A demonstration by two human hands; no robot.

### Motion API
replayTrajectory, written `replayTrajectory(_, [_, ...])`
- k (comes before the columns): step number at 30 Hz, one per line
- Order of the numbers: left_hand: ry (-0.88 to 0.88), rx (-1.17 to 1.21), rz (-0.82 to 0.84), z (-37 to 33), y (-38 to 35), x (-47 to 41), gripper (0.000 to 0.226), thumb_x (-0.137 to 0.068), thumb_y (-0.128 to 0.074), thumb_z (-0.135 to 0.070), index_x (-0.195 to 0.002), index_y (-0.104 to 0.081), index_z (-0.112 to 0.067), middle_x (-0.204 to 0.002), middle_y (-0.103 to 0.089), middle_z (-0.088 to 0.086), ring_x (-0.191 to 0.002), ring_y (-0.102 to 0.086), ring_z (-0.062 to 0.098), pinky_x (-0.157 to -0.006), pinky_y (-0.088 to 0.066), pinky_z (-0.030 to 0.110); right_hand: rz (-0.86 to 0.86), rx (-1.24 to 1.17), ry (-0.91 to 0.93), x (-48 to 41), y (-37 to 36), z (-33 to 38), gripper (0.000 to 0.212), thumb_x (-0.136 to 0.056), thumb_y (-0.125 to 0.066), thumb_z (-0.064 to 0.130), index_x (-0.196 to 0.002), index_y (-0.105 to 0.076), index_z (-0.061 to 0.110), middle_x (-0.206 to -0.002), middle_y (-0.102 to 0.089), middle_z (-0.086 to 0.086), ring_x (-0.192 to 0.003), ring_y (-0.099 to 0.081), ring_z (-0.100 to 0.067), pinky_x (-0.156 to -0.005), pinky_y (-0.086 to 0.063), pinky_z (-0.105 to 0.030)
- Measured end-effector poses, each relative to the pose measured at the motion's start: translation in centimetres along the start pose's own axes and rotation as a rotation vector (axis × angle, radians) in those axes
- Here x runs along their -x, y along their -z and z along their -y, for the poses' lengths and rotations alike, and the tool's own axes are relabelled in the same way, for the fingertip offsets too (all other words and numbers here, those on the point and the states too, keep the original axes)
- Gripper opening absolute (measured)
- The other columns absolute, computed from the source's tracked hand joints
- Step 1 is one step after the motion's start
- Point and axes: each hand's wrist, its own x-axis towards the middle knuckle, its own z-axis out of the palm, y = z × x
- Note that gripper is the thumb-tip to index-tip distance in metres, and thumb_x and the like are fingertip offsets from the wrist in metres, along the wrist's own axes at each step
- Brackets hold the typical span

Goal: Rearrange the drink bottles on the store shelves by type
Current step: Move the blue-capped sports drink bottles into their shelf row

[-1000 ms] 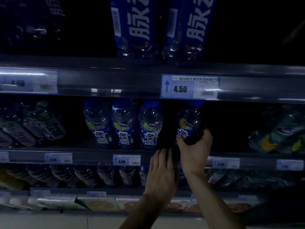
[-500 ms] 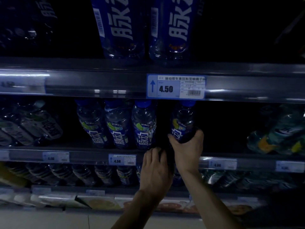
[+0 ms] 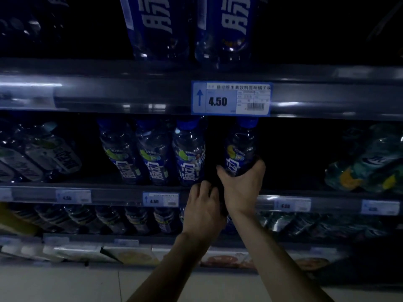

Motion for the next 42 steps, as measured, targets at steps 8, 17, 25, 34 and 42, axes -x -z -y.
replayTrajectory(8, [0.021, 0.039, -0.034, -0.1, 0.5, -0.4, 0.027, -0.078, -0.066, -0.016, -0.1, -0.061, -0.001, -0.105, -0.054, 0.016, -0.096, -0.047, 0.034, -0.082, -0.046, 0.041, -0.007, -0.003, 0.005, -0.2, 0.1, 0.2, 0.067, -0.063, -0.085, 0.017, -0.118, -0.047, 0.014, -0.107, -0.056, -0.002, -0.092, -0.058, -0.01, -0.07, -0.044, -0.003])
replayTrajectory(17, [0.084, 0.236, -0.09, 0.6, 2.4, 0.0, 0.046, -0.086, -0.062, -0.027, -0.127, -0.052, -0.01, -0.122, -0.051, 0.011, -0.112, -0.043, 0.027, -0.093, -0.043, 0.037, -0.02, 0.023, 0.082, 1.7, 3.5, 1.4, 0.071, -0.066, -0.086, 0.022, -0.126, -0.05, 0.017, -0.115, -0.062, -0.001, -0.102, -0.06, -0.008, -0.081, -0.048, -0.009])
replayTrajectory(25, [0.077, 0.338, -0.149, 0.6, 6.4, 0.1, 0.048, -0.088, -0.063, -0.034, -0.127, -0.051, -0.01, -0.125, -0.048, 0.008, -0.116, -0.042, 0.022, -0.094, -0.042, 0.032, 0.008, 0.054, 0.061, 5.5, 5.6, 4.1, 0.071, -0.065, -0.086, 0.018, -0.126, -0.049, 0.016, -0.111, -0.061, 0.002, -0.098, -0.06, -0.004, -0.079, -0.049, -0.01])
replayTrajectory(34, [-0.024, 0.377, -0.138, 0.0, 14.5, 2.5, 0.042, -0.089, -0.063, -0.027, -0.127, -0.051, -0.013, -0.125, -0.048, 0.005, -0.114, -0.048, 0.023, -0.095, -0.046, 0.035, -0.054, 0.043, 0.101, 8.8, 8.1, 11.9, 0.071, -0.059, -0.087, 0.022, -0.117, -0.046, 0.028, -0.109, -0.062, -0.003, -0.099, -0.064, -0.017, -0.079, -0.056, -0.031])
replayTrajectory(42, [-0.187, 0.312, -0.201, -2.2, 23.5, 2.4, 0.043, -0.088, -0.064, -0.026, -0.127, -0.053, -0.011, -0.123, -0.052, 0.005, -0.106, -0.054, 0.02, -0.086, -0.048, 0.031, -0.042, -0.019, 0.068, 7.9, 10.2, 20.0, 0.07, -0.058, -0.079, 0.046, -0.119, -0.049, 0.03, -0.108, -0.06, 0.004, -0.094, -0.062, -0.007, -0.073, -0.054, -0.024])
